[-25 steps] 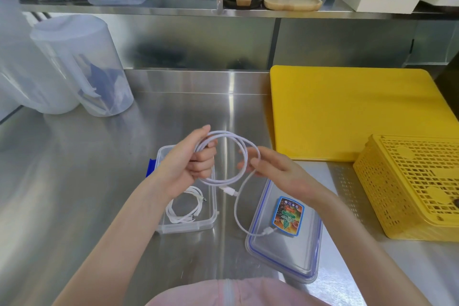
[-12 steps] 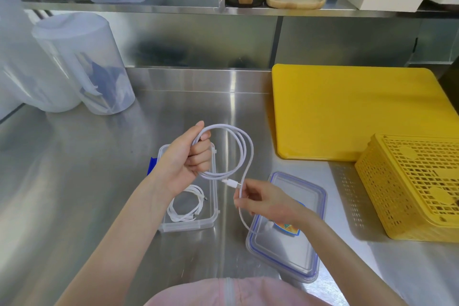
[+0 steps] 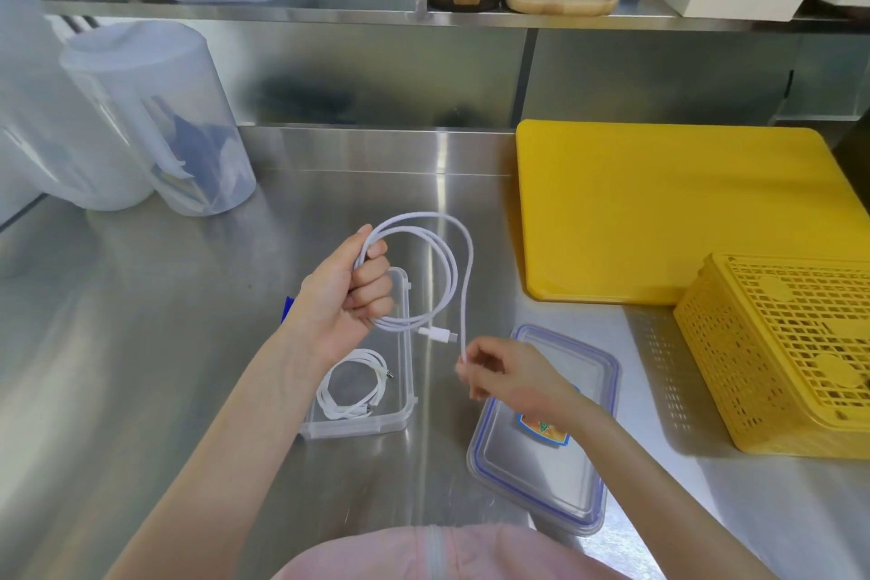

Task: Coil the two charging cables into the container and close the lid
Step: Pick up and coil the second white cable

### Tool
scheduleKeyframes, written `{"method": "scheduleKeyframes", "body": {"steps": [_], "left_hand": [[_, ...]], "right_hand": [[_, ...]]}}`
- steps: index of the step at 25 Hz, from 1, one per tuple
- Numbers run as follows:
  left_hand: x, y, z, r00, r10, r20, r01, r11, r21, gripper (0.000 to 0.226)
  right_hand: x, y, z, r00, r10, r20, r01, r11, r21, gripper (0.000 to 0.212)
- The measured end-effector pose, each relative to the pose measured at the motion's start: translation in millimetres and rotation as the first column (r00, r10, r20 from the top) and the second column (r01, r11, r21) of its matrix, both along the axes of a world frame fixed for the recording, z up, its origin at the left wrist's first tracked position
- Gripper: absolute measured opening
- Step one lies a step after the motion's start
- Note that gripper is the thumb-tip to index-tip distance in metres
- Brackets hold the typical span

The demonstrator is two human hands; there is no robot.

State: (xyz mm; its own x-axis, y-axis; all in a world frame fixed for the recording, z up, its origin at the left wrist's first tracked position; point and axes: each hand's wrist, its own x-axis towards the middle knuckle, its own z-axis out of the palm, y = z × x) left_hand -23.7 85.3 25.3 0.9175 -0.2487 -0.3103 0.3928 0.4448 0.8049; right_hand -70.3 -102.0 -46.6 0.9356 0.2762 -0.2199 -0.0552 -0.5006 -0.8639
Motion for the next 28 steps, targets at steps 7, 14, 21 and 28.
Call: {"method": "scheduleKeyframes", "body": {"steps": [7, 14, 21, 28], "left_hand": [[-11, -18, -8, 0.998, -0.062, -0.018, 0.063, 0.995, 0.074, 0.04], [-11, -25, -10, 0.997, -0.064, -0.04, 0.067, 0.995, 0.077, 0.041], [-15, -28, -13, 0.997, -0.072, -0.037, 0.075, 0.992, 0.1, 0.042], [-16, -30, -10, 0.997, -0.074, -0.017, 0.075, 0.983, 0.167, 0.042]], "right_hand": [[17, -2, 30, 0.894, -0.371, -0.25, 0.429, 0.555, 0.712, 0.018], [17, -2, 46, 0.721, -0.018, -0.693, 0.692, 0.06, 0.719, 0.015], [19, 6, 46, 0.664, 0.061, -0.745, 0.747, -0.027, 0.664, 0.03], [20, 7, 50, 0.661, 0.031, -0.75, 0.75, -0.003, 0.661, 0.023]]}}
